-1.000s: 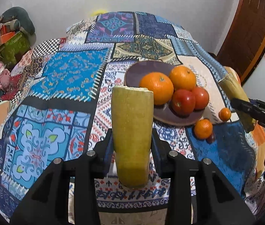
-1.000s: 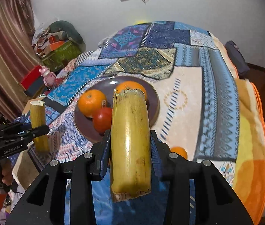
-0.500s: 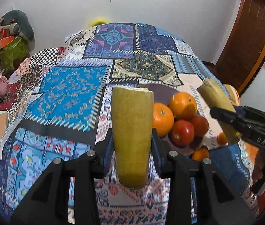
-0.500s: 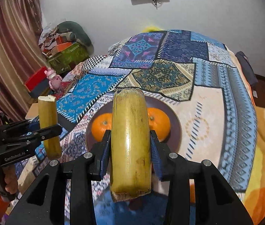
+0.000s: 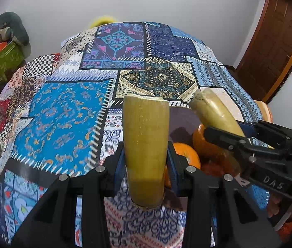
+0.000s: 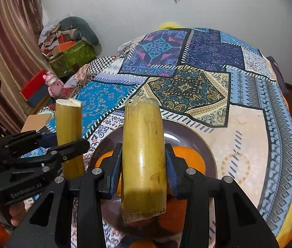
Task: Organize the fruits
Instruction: 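Carry both yellow cobs over the plate and lower them toward it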
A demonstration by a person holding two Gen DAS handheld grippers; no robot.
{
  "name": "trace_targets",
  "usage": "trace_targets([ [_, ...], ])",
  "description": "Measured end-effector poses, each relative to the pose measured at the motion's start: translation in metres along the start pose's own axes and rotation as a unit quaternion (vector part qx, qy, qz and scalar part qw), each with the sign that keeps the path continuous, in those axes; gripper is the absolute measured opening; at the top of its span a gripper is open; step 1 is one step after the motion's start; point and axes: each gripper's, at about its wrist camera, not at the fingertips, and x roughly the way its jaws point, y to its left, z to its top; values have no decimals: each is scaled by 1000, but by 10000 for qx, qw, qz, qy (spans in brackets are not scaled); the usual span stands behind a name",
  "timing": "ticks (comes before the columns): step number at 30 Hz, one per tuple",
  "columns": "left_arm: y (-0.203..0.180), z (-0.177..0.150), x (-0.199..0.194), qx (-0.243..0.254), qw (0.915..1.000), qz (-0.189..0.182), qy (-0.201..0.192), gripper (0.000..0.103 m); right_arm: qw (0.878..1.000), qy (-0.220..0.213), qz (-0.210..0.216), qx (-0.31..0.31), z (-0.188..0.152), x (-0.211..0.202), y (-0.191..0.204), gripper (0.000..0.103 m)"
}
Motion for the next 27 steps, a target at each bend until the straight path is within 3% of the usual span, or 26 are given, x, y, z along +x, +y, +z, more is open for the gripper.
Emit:
trace_targets([
  [15, 5, 19, 49, 18, 9992, -95, 387, 37, 9995, 259, -48, -157, 5, 24, 1, 32],
  [17, 5, 18, 53, 24, 9990, -99, 432, 37, 9993, 207, -142, -275, 8, 24, 6, 28],
  [27, 5, 19, 56, 14, 9983, -189, 545, 39, 9991, 245, -115, -337, 7, 19, 4, 28],
])
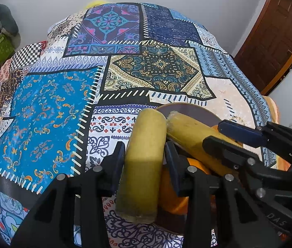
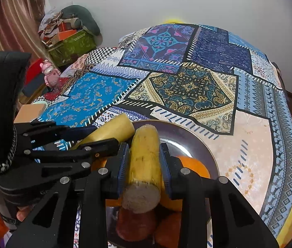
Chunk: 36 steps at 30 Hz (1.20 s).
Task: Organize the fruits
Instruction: 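Open both tools to release the cobs on the plate and lift away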
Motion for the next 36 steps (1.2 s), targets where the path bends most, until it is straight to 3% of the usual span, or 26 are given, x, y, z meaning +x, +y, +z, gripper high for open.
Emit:
trace_targets([
  [6, -5, -2, -18, 74, 9999, 52, -117, 40, 10000, -49, 53, 66, -5, -11, -1, 31],
  [12, -16, -13, -54, 192, 9990, 100, -388, 44, 9995, -294, -97, 61, -12, -40, -3, 44],
  [23, -41, -43, -127, 370, 9940, 273, -995, 63, 9965, -747, -266, 277, -36, -106, -17, 52],
  [29, -57, -65, -140, 374, 9942, 286, -969, 65, 9949, -859, -425, 327, -58, -131, -24, 54],
  [36, -77, -89, -128, 348, 9969, 214, -668, 66, 9949, -724, -577, 395, -88, -141, -42, 55],
])
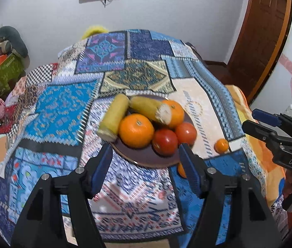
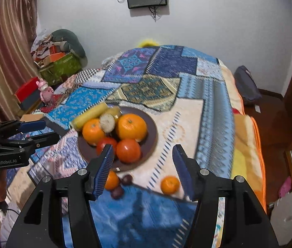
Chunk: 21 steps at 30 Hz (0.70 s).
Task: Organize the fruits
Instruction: 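Open both tools to release the cobs on the plate and lift away, then grasp a small mandarin with the left tool while the right tool grasps another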
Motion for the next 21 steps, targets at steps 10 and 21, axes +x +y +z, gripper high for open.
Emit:
trace_targets([
  [10, -31, -29, 40, -90, 9982, -176, 564, 66, 9987, 437, -12, 263, -42, 13, -30, 55],
  [21, -55, -37, 74, -52, 9962, -336, 807, 58, 9961, 772, 120, 415, -59, 43, -45, 55],
])
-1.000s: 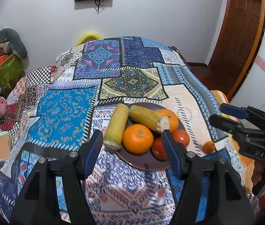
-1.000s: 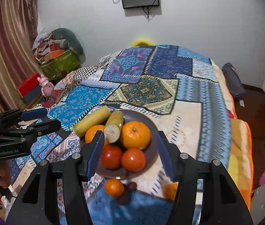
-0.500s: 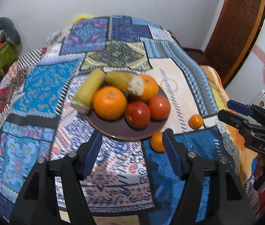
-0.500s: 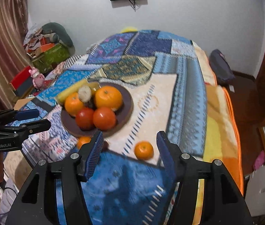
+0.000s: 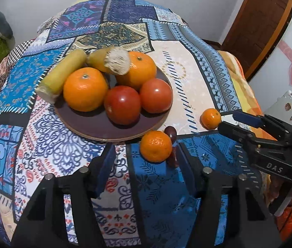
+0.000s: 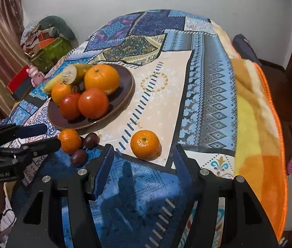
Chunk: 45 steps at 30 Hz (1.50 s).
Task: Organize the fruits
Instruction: 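Grasp a small mandarin with the left tool while the right tool grasps another, then carry both mandarins onto the plate and open both tools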
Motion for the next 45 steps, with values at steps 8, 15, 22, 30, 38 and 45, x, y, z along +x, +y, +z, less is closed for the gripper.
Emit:
trace_targets([
  [8, 1, 3, 18, -161, 9994, -243, 177, 48, 9998, 201, 91, 2, 2, 20, -1, 45],
  [15, -3, 5, 27, -153, 9991, -309, 253, 39, 9997, 259, 39, -20, -1, 27, -1, 34],
  [22, -3, 3, 22, -108, 9995, -240, 187, 38, 9997, 209, 17, -116, 0, 23, 4, 33],
  [30, 7, 3, -5, -111, 9998, -181, -52, 38, 9998, 28, 124, -183, 8, 8, 17, 33],
  [38, 29, 7, -34, -241, 9991, -64, -349, 38, 9990, -173, 298, -296, 19, -2, 39, 33],
  [45, 54, 11, -41, -376, 9982, 138, -440, 38, 9979, -227, 470, -393, 29, 5, 59, 33],
])
